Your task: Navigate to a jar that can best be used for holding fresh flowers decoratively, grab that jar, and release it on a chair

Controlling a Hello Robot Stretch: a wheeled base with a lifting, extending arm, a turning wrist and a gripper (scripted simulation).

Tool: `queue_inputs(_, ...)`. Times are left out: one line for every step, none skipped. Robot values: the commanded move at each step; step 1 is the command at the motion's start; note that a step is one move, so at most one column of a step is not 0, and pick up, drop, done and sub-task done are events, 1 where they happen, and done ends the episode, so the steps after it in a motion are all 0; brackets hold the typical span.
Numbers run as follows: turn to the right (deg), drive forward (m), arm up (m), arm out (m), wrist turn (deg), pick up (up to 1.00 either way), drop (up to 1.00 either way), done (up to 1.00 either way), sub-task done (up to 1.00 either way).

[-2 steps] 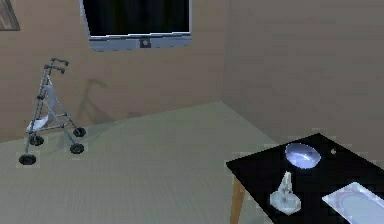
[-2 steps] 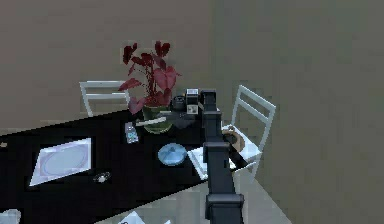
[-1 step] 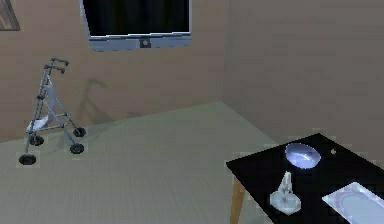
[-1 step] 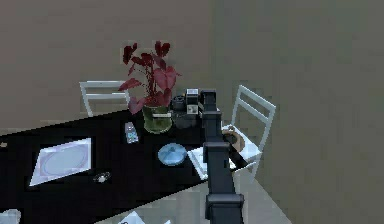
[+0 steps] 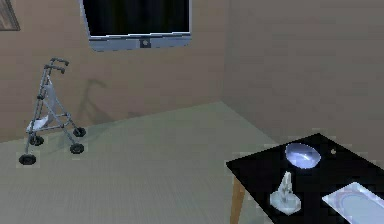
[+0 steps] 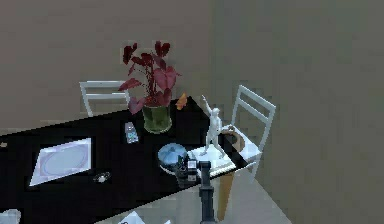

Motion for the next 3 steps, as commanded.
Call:
queue_inputs(0.0, 0.00, 0.00, 0.00, 0.0, 1.00, 0.00, 0.00, 0.00)
queue_inputs(0.0, 0.00, 0.10, 0.00, 0.0, 0.00, 0.00, 0.00, 0.00)
queue_inputs(0.0, 0.00, 0.34, 0.00, 0.0, 0.00, 0.00, 0.00, 0.00)
